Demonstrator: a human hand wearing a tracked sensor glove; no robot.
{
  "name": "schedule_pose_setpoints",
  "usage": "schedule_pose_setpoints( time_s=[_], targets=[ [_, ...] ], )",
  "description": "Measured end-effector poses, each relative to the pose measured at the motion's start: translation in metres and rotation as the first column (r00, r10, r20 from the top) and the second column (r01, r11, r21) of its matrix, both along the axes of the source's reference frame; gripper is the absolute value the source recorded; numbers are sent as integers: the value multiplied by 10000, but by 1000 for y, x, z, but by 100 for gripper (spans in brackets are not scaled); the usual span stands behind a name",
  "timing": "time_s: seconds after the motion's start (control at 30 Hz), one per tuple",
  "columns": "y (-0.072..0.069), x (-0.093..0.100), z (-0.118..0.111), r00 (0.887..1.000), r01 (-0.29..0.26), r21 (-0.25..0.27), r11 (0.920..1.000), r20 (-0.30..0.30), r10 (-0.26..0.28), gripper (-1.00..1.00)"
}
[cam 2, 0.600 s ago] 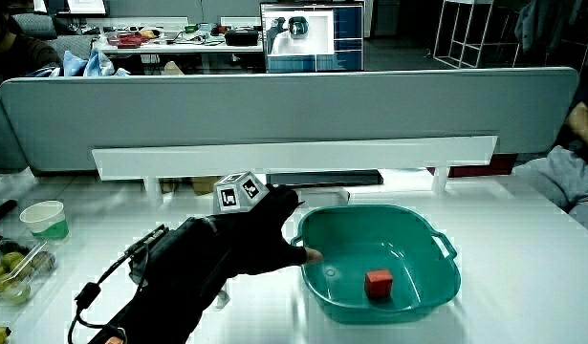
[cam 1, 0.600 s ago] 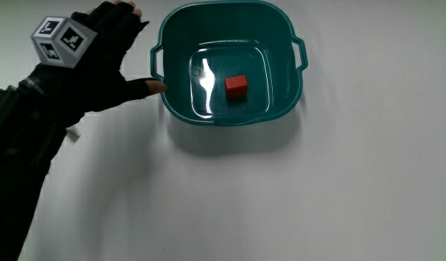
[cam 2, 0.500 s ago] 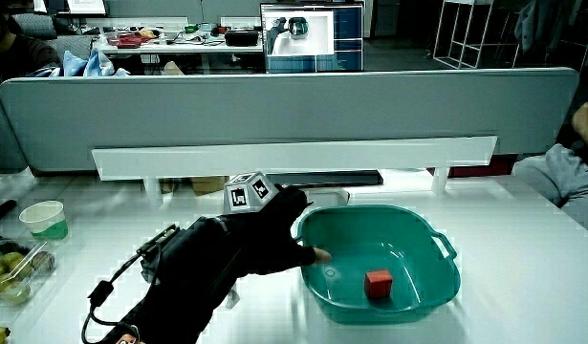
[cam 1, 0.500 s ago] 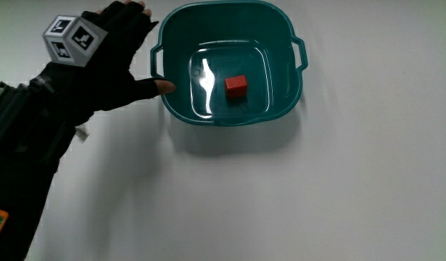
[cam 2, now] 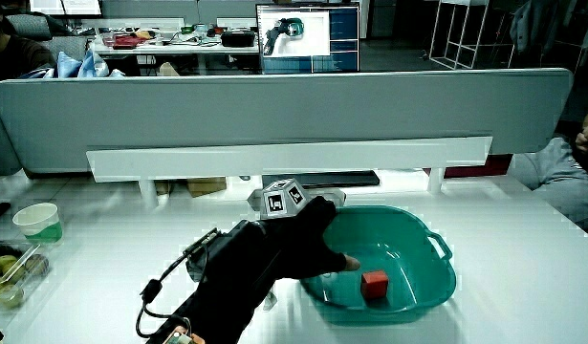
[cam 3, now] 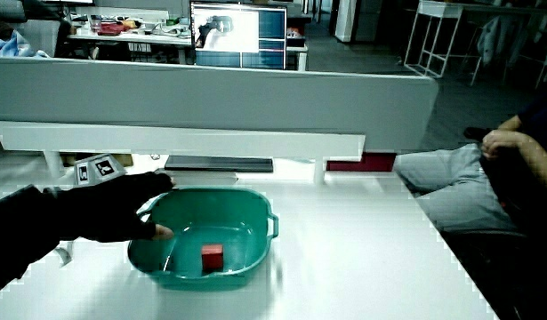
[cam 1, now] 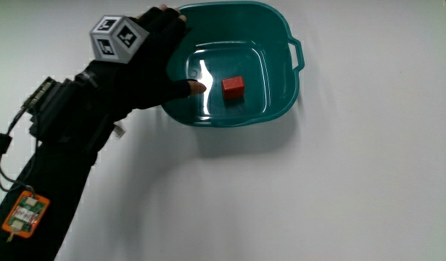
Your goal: Pick red block
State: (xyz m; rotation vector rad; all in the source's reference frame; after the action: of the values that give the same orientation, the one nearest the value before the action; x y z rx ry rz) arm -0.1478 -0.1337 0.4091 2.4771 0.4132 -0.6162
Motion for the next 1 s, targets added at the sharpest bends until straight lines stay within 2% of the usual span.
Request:
schedule_pose_setpoints(
  time_s=[0.03, 0.1, 0.13, 0.17, 0.2, 0.27, 0.3, 0.33, 0.4, 0.47, 0.57, 0.67, 0.7, 0.77, 0.8, 0.87, 1.0],
  targets=[
    [2, 4, -5, 9994, 294, -381, 9988, 189, -287, 0],
    [1, 9, 1, 9998, 190, -393, 9990, 88, -187, 0],
    [1, 12, 2, 9995, 318, -738, 9968, 67, -314, 0],
    [0, 15, 4, 9997, 227, -591, 9980, 135, -219, 0],
    [0, 19, 3, 9995, 279, -703, 9971, 148, -269, 0],
    [-2, 25, 9, 9996, -156, -464, 9988, 229, 167, 0],
    [-1, 28, 7, 9996, -8, -598, 9982, 267, 24, 0],
    [0, 32, 6, 9990, -53, -677, 9977, 435, 82, 0],
    [-1, 36, 14, 9990, -197, -653, 9977, 396, 223, 0],
    [0, 41, 17, 9987, -156, -1034, 9945, 473, 206, 0],
    [1, 49, 20, 9975, -154, -1293, 9915, 670, 242, 0],
    [0, 56, 29, 9966, -247, -1410, 9897, 744, 355, 0],
    [0, 58, 31, 9949, -263, -1299, 9912, 933, 387, 0],
    [0, 64, 31, 9921, -289, -1524, 9879, 1161, 469, 0],
    [1, 66, 32, 9914, -239, -1465, 9889, 1239, 423, 0],
    [0, 69, 39, 9909, -345, -1674, 9853, 1226, 556, 0],
    [2, 76, 43, 9854, -313, -1722, 9846, 1593, 592, 0]
  ],
)
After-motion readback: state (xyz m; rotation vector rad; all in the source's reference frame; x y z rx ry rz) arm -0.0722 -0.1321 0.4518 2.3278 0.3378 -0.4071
